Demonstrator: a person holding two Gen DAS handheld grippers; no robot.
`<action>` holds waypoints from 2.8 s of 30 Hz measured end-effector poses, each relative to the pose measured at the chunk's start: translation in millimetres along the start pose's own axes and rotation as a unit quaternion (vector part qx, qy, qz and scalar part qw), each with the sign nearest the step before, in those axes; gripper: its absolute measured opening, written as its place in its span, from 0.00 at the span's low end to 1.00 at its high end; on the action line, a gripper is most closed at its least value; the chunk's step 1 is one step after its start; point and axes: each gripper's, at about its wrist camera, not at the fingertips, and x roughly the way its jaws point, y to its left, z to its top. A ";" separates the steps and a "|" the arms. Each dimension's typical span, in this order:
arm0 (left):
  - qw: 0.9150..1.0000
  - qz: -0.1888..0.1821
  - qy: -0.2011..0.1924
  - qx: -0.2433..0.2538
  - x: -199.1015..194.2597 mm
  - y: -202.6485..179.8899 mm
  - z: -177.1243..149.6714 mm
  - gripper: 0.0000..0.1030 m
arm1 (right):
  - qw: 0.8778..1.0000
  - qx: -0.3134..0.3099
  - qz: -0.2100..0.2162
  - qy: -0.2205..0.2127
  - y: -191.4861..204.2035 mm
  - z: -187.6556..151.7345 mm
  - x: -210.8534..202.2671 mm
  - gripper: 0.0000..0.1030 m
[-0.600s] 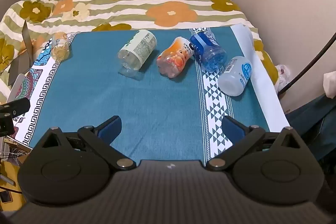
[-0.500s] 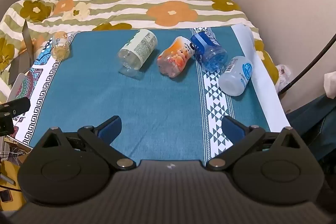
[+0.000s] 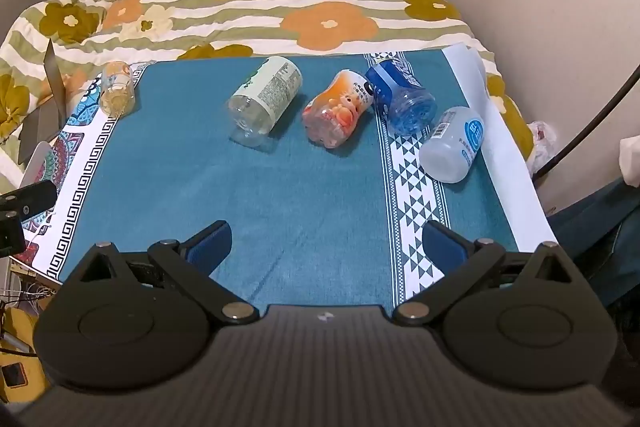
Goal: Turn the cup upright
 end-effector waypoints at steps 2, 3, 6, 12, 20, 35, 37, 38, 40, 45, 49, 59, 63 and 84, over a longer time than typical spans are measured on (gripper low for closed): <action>1.000 0.001 -0.002 0.000 -0.6 -1.2 -1.5 1.00 | 1.000 0.001 -0.001 -0.001 1.6 -0.6 0.8 1.00; 1.000 0.001 -0.003 -0.001 -1.1 -0.6 -1.5 1.00 | 1.000 0.001 -0.001 -0.002 2.2 -1.3 1.3 1.00; 1.000 0.000 -0.005 -0.001 -0.5 -2.0 -0.6 1.00 | 1.000 0.004 0.000 -0.003 0.3 2.2 -3.6 1.00; 1.000 -0.002 -0.008 0.002 -1.5 -4.0 0.5 1.00 | 1.000 0.009 -0.002 -0.004 -3.2 2.2 -5.4 1.00; 1.000 -0.003 -0.008 0.003 -0.9 -6.2 0.2 1.00 | 1.000 0.009 -0.003 -0.004 -4.1 1.6 -5.6 1.00; 1.000 -0.001 -0.012 0.004 -4.4 -10.1 -0.9 1.00 | 1.000 0.006 -0.001 -0.006 -3.2 -0.4 -8.0 1.00; 1.000 -0.001 -0.012 0.004 -4.4 -10.2 -0.8 1.00 | 1.000 0.006 -0.001 -0.006 -3.2 -0.3 -8.1 1.00; 1.000 -0.002 -0.013 0.004 -5.1 -10.0 -1.1 1.00 | 1.000 0.006 -0.001 -0.005 -3.1 -0.3 -8.1 1.00; 1.000 -0.002 -0.014 0.003 -6.7 -10.3 -1.2 1.00 | 1.000 0.006 -0.001 -0.006 -3.1 -0.3 -8.2 1.00; 1.000 -0.002 -0.014 0.004 -7.9 -10.5 -1.3 1.00 | 1.000 0.006 -0.001 -0.006 -3.2 -0.4 -8.6 1.00; 1.000 -0.003 -0.015 0.006 -10.3 -12.6 -1.1 1.00 | 1.000 0.005 -0.001 -0.007 -3.0 -0.6 -8.5 1.00; 1.000 -0.002 -0.017 0.007 -11.5 -15.1 -0.9 1.00 | 1.000 0.004 0.000 -0.007 -3.2 -0.8 -9.2 1.00; 1.000 -0.002 -0.017 0.007 -12.0 -15.7 -0.5 1.00 | 1.000 0.003 0.001 -0.008 -2.9 0.0 -9.8 1.00; 1.000 0.013 -0.006 -0.008 -15.5 -24.3 2.0 1.00 | 1.000 -0.010 0.019 -0.001 -9.3 6.0 -7.3 1.00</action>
